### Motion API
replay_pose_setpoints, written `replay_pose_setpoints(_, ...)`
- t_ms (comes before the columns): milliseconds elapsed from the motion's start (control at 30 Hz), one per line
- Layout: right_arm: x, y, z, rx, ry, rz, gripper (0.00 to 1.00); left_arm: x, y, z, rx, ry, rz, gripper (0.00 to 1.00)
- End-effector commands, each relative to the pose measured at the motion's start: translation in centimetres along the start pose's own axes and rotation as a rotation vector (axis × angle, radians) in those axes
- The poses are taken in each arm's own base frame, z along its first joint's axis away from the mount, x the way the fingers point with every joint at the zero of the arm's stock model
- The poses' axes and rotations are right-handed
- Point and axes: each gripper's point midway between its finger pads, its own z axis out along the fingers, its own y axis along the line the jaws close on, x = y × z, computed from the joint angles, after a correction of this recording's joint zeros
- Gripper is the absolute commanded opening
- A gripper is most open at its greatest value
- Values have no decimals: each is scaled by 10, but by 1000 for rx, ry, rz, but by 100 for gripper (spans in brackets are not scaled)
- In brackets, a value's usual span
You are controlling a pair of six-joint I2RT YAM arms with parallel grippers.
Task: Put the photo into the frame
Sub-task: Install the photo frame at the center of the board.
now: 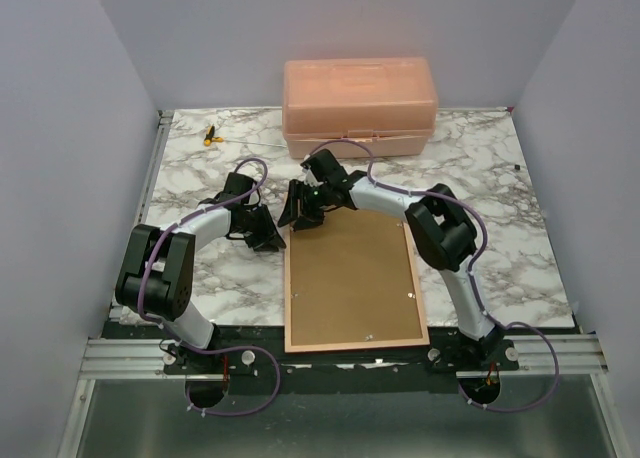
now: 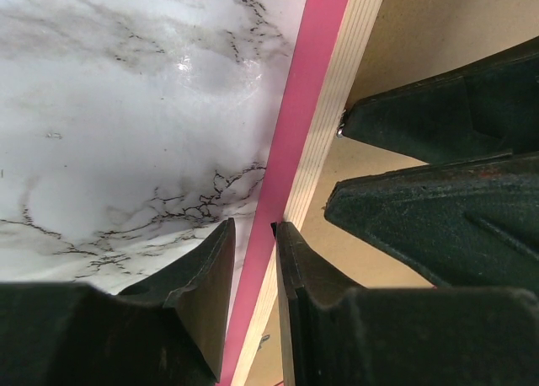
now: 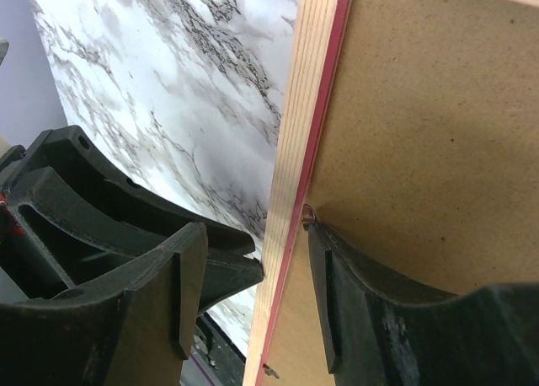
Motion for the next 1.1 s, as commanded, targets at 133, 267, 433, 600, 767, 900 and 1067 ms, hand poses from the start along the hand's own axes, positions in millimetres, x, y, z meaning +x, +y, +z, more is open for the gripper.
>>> replay_pose_setpoints(133,-3,-23,12,110,-32,-36,59,14,26,17,-93,42,-3,26)
replay_pose_setpoints(267,-8,-27,11,130,-53,-46,60,14,26,17,-93,43,-4,26)
replay_pose_setpoints(433,-16,-26,4,149,-82,-62,64,14,26,17,-92,44,-2,26)
replay_pose_setpoints(600,-18,-23,3,136,-92,-75,65,15,27,17,-93,48,-2,26)
replay_pose_setpoints(767,-18,-26,6,146,-91,-88,65,15,27,18,-94,50,-2,25)
replay_pose_setpoints(900,-27,-29,5,179,-112,-124,65,17,27,18,-93,55,1,25)
replay_pose_setpoints(1067,-21,-17,13,102,-68,-115,65,17,28,19,-94,57,-1,25)
